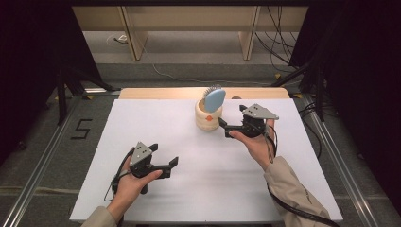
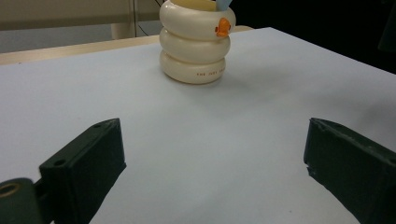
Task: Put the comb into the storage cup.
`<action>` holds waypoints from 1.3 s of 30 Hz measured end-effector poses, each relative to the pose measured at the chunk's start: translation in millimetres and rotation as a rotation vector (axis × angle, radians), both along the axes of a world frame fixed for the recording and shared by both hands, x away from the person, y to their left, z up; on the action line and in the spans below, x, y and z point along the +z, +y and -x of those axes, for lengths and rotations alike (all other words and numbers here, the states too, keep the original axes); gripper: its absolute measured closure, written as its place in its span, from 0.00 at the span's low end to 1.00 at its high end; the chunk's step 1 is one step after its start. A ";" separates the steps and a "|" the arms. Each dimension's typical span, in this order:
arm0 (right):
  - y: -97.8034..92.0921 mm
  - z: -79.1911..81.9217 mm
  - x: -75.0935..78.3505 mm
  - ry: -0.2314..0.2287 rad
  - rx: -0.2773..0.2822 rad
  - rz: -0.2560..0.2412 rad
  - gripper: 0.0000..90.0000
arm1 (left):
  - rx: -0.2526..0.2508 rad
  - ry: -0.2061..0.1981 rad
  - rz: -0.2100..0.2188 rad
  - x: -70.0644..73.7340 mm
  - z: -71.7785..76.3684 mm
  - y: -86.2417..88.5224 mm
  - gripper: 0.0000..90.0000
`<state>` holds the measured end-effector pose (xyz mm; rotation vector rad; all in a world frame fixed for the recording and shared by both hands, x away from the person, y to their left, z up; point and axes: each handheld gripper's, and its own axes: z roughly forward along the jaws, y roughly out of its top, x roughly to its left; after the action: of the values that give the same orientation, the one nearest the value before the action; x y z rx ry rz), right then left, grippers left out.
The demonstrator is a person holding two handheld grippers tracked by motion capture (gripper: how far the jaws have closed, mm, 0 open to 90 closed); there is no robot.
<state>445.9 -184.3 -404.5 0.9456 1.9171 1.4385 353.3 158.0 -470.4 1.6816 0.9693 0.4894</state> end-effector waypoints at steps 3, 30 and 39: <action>-1.4 2.3 -0.8 0.004 0.012 0.004 0.07 | 0.001 0.000 -0.001 0.0 -0.1 0.4 0.05; -17.5 22.9 -4.2 0.008 0.052 0.011 0.08 | 0.006 0.010 -0.040 -1.0 -1.5 12.1 0.05; -24.5 29.5 -6.9 0.017 0.063 0.019 0.08 | 0.008 0.013 -0.055 -1.6 -2.0 16.9 0.05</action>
<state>416.5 -208.8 -411.4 0.8992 1.9855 1.4498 355.2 174.8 -472.0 1.7326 0.9801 0.5152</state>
